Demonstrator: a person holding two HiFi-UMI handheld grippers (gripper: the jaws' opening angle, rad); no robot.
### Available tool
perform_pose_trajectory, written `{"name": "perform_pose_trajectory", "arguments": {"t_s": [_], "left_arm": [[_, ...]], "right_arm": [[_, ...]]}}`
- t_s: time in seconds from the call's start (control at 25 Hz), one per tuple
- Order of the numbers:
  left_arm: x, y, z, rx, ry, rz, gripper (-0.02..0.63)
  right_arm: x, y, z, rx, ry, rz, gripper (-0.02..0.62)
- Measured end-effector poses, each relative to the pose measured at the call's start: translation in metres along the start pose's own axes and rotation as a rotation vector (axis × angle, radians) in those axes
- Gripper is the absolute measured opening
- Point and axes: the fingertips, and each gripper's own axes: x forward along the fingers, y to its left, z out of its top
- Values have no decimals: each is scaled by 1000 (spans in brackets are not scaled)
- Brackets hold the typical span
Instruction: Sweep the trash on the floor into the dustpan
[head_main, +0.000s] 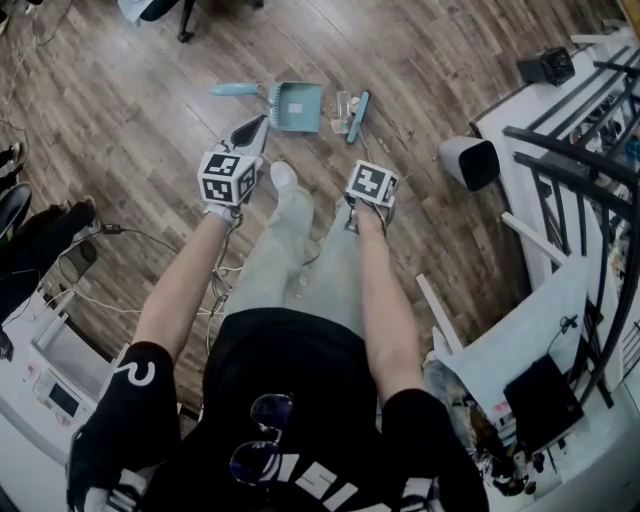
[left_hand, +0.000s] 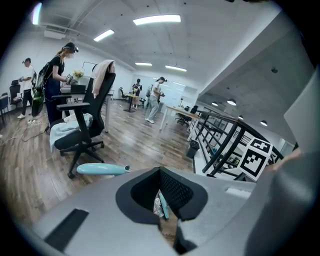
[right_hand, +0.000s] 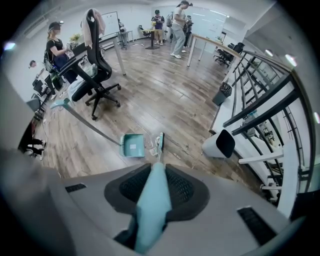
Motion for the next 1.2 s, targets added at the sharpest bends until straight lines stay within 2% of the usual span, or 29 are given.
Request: {"name": "perform_pose_trajectory", "arguments": {"t_s": [0.4,0.76,1.0,1.2], "left_arm": [[-3,18,10,0,-14,0,-2],[0,50,17,5,-23,51,-2],[24,89,27,-3,-3,108,-2],[41,104,26,-2,29,129,-2]], "right_arm": [[-9,52,9,-21,-6,70,83],[-23,96,11,-76,11,153,83],[-31,153,20,-21,-41,420,83],[-34,159,14,-40,-24,444,83]]}}
